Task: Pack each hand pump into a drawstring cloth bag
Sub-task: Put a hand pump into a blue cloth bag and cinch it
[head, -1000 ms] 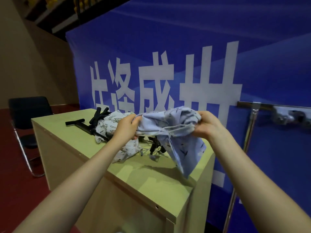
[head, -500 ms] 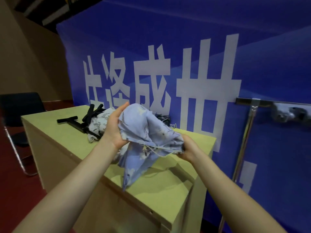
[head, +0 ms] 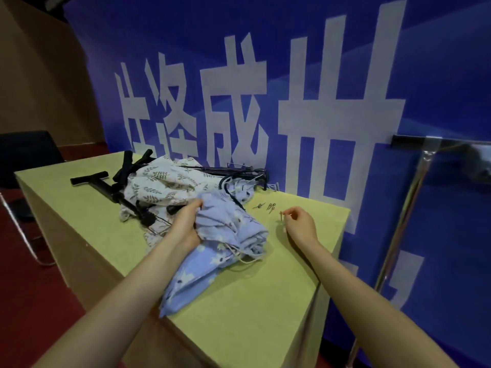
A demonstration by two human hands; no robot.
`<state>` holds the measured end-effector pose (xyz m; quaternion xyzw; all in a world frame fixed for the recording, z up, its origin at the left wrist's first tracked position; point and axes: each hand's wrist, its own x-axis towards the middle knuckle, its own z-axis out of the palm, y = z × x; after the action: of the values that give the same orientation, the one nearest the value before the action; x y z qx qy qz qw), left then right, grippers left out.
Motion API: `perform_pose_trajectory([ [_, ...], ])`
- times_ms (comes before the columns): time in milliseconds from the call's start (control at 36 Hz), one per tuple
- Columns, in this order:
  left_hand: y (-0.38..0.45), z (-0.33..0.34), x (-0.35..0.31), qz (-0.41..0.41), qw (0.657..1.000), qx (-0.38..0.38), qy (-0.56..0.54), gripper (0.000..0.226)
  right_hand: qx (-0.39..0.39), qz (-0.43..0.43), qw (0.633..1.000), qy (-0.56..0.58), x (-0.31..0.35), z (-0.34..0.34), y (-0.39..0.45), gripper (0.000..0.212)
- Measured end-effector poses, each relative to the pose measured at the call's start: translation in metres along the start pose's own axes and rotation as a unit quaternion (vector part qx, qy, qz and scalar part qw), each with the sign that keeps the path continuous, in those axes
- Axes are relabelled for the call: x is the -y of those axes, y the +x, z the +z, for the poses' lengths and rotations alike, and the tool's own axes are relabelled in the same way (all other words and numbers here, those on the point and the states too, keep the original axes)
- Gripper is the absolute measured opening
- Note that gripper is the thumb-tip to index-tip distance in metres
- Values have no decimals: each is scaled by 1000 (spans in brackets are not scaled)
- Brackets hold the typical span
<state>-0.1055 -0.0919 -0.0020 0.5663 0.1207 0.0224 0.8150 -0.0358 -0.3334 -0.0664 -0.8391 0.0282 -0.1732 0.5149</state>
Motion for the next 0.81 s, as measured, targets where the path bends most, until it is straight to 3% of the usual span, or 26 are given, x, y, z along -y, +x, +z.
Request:
perform_pose_trajectory([
  [83,4,5,13,23,999,-21,16,28,-26,12,996,-83,-4,3,20,27],
  [139,9,0,23,37,999,-4,32,46,-23,28,988,-150,-5,3,30,39],
  [222,15,-10,34,27,996,29,74,78,-6,25,966,-259,-5,9,39,39],
  [250,17,-10,37,34,995,49,78,79,-3,21,957,-289,-5,12,41,36],
  [361,19,-8,42,50,990,78,106,23,-6,-4,939,-343,-7,20,47,19],
  [417,20,-7,44,59,988,75,119,9,-15,-2,938,-347,-10,22,49,18],
  [556,16,-8,42,69,990,48,112,14,-9,-12,924,-383,-8,25,44,23],
  [639,16,-10,41,59,992,46,100,21,-31,11,965,-259,-6,19,38,27],
  [694,12,-11,39,58,992,48,101,21,-24,27,997,-71,-1,15,28,25],
  [750,10,-12,37,59,991,53,104,21,-3,28,991,129,12,11,3,23],
  [806,2,-10,33,61,992,55,92,24,22,-15,968,249,32,7,-34,26],
])
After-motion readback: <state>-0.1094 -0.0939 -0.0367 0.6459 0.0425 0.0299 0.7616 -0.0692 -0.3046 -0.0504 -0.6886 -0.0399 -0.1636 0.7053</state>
